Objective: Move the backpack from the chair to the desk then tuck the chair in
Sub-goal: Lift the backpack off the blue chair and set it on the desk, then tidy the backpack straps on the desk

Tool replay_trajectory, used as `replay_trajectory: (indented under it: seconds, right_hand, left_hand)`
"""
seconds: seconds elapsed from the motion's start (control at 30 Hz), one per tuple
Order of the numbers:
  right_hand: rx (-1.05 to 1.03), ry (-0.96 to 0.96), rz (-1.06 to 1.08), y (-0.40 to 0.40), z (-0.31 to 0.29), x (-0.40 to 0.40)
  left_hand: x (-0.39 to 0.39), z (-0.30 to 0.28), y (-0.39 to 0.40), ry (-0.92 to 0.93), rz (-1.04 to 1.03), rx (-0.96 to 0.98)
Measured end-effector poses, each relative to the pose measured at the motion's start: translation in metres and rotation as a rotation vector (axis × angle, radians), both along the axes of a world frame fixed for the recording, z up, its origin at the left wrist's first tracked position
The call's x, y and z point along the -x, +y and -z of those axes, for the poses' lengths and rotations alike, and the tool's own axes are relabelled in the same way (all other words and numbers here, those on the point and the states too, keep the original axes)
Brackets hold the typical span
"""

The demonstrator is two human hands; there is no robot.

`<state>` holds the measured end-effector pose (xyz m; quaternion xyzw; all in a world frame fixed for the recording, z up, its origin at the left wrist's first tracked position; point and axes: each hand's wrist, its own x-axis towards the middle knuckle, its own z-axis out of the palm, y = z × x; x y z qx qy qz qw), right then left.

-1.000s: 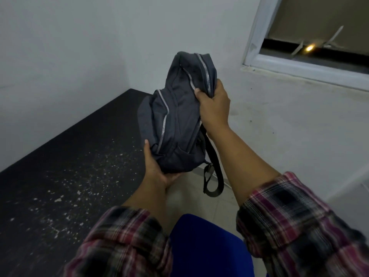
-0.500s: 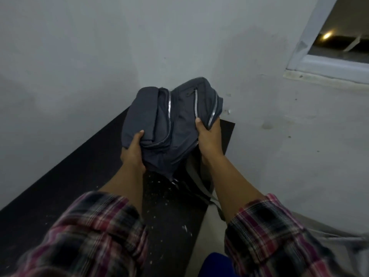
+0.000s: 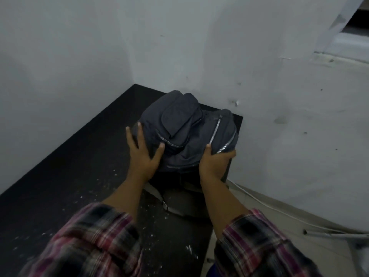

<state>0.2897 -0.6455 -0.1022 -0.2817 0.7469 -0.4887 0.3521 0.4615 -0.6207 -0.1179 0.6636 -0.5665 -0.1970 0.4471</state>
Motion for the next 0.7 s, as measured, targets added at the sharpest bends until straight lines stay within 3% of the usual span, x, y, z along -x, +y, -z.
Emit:
replay_trajectory:
  seconds: [0.1,0.2,0.33,0.7]
  right_hand:
    - [0.013,0.378,0.021,0.012,0.017,0.009]
    - [0.114,0.681,-0.346,0.023,0.04,0.016]
    - [-0.001,0.763,-0.582,0.005,0.061,0.03]
    - [-0.13,0.787,-0.692,-0.12,0.06,0.056]
  left_hand:
    - [-0.006,0.035,0.023,-0.345,0.179,-0.032]
    - [-0.009,0.05,0.018,-0.485,0.168,-0.067]
    - [0.003,0.061,-0.009,-0.523,0.029,-0.125]
    - [0.028,0.059,-0.123,-0.496,-0.005,-0.183]
